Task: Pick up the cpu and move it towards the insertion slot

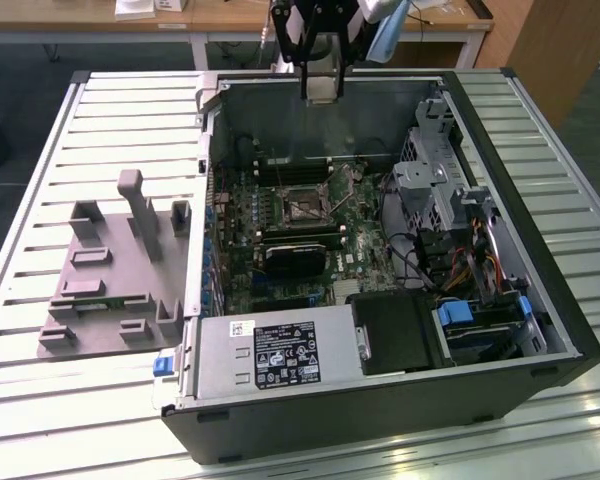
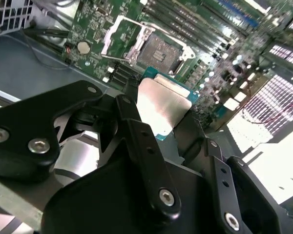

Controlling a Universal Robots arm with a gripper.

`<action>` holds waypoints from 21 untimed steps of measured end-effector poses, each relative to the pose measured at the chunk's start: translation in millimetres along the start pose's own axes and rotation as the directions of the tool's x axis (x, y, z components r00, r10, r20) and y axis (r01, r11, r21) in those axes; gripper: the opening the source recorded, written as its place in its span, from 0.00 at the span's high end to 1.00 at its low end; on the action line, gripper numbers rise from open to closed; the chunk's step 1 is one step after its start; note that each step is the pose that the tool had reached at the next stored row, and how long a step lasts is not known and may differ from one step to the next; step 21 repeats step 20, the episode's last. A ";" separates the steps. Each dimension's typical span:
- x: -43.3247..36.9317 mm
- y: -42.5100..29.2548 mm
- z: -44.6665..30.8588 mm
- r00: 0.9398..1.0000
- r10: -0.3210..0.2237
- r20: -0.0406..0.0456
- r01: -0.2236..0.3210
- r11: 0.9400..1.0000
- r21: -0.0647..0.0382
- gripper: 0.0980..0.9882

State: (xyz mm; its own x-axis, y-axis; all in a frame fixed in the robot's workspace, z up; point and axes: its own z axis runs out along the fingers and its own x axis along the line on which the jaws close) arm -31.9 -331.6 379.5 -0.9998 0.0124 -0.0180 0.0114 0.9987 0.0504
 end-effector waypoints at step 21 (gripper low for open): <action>-2.1 12.1 19.8 1.000 -0.004 -0.003 0.004 1.000 0.000 0.50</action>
